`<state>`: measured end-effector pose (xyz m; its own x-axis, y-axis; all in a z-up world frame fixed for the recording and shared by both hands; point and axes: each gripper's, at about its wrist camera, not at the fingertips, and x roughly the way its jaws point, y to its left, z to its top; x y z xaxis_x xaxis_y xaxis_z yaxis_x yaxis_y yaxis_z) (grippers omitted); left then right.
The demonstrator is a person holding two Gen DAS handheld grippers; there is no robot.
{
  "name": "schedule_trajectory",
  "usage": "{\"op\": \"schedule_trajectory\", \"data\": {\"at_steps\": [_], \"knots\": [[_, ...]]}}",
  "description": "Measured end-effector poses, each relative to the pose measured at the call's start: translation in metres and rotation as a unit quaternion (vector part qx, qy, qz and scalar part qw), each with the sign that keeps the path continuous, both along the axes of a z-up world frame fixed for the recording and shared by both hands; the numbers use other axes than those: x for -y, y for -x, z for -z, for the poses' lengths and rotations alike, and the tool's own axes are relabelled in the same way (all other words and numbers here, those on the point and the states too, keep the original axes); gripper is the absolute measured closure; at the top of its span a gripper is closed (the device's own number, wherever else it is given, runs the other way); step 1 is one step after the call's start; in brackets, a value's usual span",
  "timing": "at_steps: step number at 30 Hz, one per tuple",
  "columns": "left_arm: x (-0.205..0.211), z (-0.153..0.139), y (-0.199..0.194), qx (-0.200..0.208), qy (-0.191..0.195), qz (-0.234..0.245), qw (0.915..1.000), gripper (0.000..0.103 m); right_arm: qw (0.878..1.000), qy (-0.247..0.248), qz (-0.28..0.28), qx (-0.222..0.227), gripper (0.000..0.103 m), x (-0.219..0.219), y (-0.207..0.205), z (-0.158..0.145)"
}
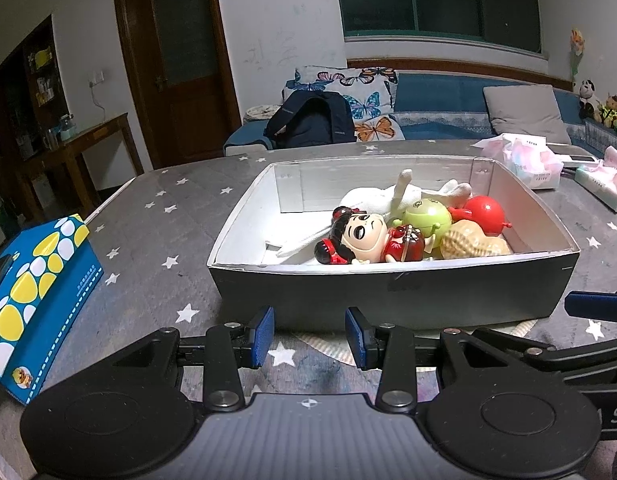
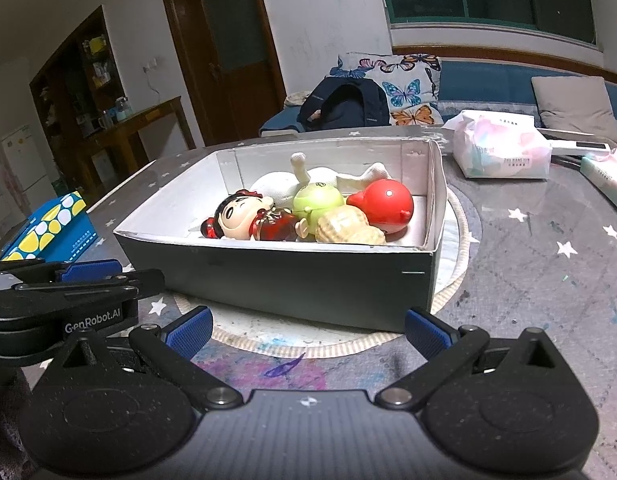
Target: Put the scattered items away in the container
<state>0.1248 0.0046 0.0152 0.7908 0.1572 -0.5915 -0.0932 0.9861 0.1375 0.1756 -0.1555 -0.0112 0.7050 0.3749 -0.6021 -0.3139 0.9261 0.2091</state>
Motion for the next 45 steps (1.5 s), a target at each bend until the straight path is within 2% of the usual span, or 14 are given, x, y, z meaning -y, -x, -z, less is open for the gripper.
{"op": "schedule_trajectory", "data": {"at_steps": [45], "knots": [[0.008,0.010,-0.029,-0.035,-0.028,0.010,0.9990,0.061,0.999,-0.002,0.022,-0.043,0.000,0.010,-0.027,0.012]]}}
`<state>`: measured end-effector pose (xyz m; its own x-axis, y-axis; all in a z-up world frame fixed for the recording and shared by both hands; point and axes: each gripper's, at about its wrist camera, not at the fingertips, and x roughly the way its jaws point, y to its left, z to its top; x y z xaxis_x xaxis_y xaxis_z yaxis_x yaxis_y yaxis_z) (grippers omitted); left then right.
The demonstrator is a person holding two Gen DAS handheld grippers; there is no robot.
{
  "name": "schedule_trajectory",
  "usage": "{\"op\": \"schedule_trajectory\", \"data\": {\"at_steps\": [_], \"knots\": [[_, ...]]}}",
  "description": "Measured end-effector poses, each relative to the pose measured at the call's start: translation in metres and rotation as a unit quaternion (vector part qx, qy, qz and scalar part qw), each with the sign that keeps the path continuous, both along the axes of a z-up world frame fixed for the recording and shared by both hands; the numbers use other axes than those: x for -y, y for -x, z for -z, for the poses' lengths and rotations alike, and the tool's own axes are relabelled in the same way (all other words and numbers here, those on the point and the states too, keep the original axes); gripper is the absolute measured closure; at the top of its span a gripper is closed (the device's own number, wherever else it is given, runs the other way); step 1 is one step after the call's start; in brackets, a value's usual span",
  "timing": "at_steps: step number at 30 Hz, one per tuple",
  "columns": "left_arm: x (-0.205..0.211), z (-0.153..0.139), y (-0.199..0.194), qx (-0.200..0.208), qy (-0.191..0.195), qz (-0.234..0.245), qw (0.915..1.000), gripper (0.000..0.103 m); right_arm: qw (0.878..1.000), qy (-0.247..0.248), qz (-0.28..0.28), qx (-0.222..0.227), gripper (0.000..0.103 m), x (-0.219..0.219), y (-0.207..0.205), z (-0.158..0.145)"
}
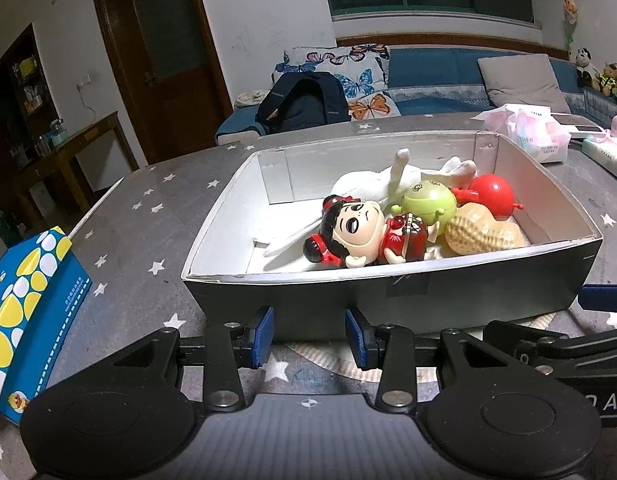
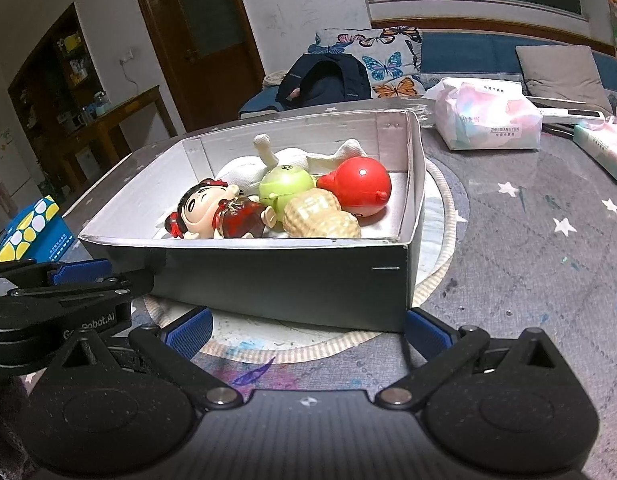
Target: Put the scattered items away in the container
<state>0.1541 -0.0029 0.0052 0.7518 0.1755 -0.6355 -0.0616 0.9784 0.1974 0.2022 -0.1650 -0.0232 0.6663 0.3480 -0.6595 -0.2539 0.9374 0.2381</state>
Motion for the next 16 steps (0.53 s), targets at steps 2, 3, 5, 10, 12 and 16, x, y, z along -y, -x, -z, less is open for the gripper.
{"op": "schedule_trajectory", "data": {"at_steps": [2,3,5,10,12,16], "knots": [[0.0001,0.0004,0.0000,0.000,-0.001,0.001,1.0000,0.061,1.000,0.002,0.000,0.000,0.000,-0.0002,0.0000,0.0001],[0.0001,0.0005,-0.0001,0.000,-0.001,0.001,1.0000,0.061,1.000,0.003,0.000,0.000,0.000,-0.0006,0.0001,0.0002],[-0.0006,0.0004,-0.0002,0.002,0.002,0.003,1.0000,0.062,1.000,0.004,0.001,0.001,0.000,-0.0011,0.0003,0.0005],[-0.0005,-0.0006,0.0007,0.009,0.003,0.006,0.9999,0.065,1.000,0.005,0.001,0.001,0.000,-0.0017,0.0006,0.0007],[-0.0008,-0.0007,0.0005,0.009,0.004,0.006,0.9999,0.065,1.000,0.005,0.001,0.001,0.000,-0.0021,0.0009,0.0007],[-0.0012,-0.0010,0.0003,0.009,0.006,0.005,0.9999,0.065,1.000,0.007,0.001,0.002,0.000,-0.0033,0.0016,0.0008]]}}
